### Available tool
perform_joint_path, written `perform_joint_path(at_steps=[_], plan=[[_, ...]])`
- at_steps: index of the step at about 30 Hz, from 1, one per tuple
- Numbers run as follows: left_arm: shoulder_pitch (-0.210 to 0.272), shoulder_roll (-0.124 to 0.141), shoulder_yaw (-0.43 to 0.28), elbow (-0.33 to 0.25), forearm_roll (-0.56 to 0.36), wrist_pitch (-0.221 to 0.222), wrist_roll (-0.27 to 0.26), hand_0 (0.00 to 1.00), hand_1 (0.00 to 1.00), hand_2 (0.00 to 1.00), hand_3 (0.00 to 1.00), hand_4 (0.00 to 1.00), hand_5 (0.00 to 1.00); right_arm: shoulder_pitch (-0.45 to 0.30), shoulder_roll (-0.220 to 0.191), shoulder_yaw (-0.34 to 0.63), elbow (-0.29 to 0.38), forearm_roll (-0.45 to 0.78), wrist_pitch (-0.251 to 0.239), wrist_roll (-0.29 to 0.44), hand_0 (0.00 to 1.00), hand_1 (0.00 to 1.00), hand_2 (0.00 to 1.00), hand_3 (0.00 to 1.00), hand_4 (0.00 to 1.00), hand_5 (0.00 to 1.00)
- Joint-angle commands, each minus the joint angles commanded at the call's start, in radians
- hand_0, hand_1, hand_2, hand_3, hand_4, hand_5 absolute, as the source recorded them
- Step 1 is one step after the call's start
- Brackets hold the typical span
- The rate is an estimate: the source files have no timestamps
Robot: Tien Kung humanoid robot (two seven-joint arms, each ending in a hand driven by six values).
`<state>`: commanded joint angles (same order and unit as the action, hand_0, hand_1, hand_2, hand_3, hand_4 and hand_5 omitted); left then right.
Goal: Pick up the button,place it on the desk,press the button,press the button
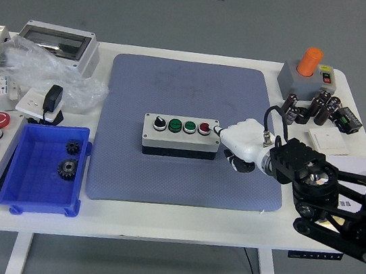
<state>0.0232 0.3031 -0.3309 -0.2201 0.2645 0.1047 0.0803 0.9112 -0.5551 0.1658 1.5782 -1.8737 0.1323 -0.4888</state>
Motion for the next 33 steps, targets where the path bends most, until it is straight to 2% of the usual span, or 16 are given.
perform_joint_path(at_steps=[14,26,33], plan=[[0.003,0.001,0.004,0.0,-0.008,0.011,-0.006,0.617,0.654,0.612,0.634,0.655,0.341,0.055,0.013,-0.051,0.015,0.006,0.03,-0.012,0.594,0.554,0.288,0.994,0.324,0.002],[0.003,0.004,0.001,0.0,-0.004,0.012,-0.006,0.617,0.653,0.612,0.634,0.653,0.343,0.111,0.032,-0.099,-0.016,0.036,0.074,-0.027,0.579,0.543,0.281,0.965,0.342,0.002],[0.005,0.005,0.003,-0.001,-0.007,0.014,-0.008,0.617,0.653,0.611,0.634,0.652,0.343,0.12,0.033,-0.107,-0.016,0.048,0.082,-0.027,0.575,0.5,0.273,0.936,0.385,0.002]])
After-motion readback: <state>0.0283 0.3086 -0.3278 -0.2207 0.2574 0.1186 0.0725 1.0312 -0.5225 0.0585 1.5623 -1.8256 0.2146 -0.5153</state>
